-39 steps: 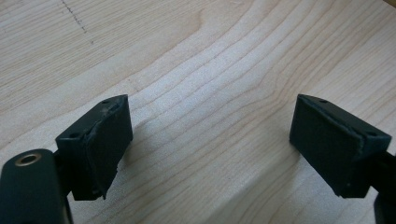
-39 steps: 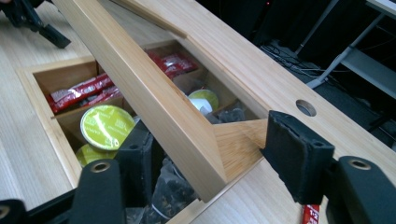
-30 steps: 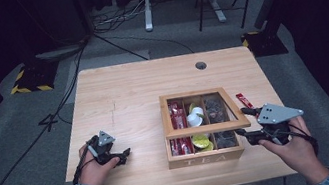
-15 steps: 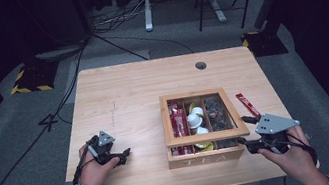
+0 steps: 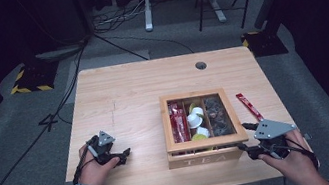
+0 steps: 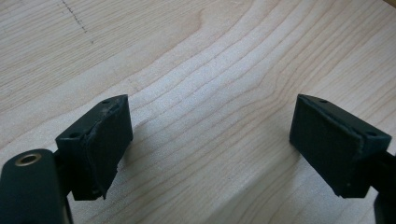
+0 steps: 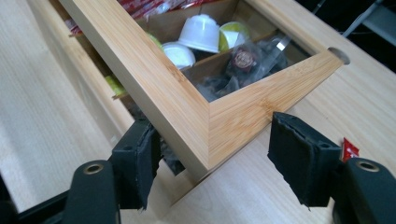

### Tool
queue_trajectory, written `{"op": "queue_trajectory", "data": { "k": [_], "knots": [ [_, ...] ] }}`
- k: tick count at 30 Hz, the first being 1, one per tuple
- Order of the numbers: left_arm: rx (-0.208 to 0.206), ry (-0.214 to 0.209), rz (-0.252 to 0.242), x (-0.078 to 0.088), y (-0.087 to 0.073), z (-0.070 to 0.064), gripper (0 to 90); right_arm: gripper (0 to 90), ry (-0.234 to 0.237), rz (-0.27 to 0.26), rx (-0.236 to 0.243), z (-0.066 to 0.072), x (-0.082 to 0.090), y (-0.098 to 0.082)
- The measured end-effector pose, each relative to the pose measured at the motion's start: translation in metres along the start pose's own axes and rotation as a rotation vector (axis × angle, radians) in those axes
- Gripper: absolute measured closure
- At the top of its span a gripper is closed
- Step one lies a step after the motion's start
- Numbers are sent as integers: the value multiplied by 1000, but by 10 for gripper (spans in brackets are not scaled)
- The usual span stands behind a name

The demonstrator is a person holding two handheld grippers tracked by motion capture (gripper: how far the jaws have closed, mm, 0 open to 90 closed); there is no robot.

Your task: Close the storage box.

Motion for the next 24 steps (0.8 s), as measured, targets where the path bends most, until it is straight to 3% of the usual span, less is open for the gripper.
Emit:
{"op": "queue_trajectory", "data": {
  "k": [15, 17, 20, 24],
  "knots": [
    [-2, -1, 0, -1, 1, 0, 135, 351, 70, 87, 0, 6, -4, -7],
    [-4, -1, -1, -1, 1, 0, 134, 352, 91, 52, -29, 8, -5, -7],
    [-3, -2, -1, -1, 1, 0, 134, 337, 79, 65, -18, 8, -5, -8],
    [-4, -1, -1, -1, 1, 0, 134, 324, 93, 30, -58, 5, -5, -6]
  ]
}}
Point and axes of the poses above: each handheld gripper's, and its own axes: x roughly backward along the jaws, y roughly out of its top, z roughly to its left, the point moved 4 cm from there along -x, roughly forward along the jaws, and after that the axes turned 9 degrees about x, right-handed, at the moved point
